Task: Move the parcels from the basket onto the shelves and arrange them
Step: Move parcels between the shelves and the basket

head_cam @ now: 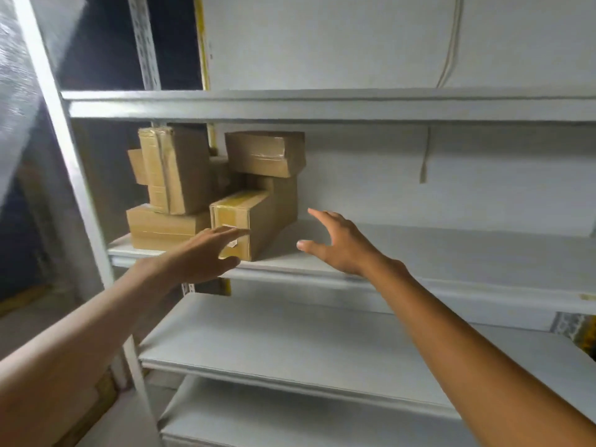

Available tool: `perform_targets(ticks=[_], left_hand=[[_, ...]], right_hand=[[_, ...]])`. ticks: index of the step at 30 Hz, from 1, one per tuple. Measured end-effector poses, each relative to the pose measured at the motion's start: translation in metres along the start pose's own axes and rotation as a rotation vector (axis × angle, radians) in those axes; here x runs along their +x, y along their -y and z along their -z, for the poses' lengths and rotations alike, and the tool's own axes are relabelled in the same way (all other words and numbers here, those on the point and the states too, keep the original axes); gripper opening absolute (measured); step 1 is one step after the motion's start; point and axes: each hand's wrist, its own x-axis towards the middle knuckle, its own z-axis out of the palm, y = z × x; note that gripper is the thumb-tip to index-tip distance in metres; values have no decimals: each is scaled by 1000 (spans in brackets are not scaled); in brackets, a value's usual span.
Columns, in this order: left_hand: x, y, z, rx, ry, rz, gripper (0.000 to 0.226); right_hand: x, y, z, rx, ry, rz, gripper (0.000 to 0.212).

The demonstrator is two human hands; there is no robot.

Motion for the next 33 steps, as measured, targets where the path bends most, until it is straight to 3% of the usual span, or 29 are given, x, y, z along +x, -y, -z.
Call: perform_targets(ticks=[7, 25, 33], left_hand=[[13, 56, 22, 30, -119, 113, 64], [189, 77, 4, 57, -283, 11, 61], [257, 132, -6, 38, -187, 77, 69]], right_hand=[[73, 2, -24, 69, 56, 48, 76], [223, -91, -19, 303, -87, -28, 87], [294, -85, -26, 429, -268, 18, 111]])
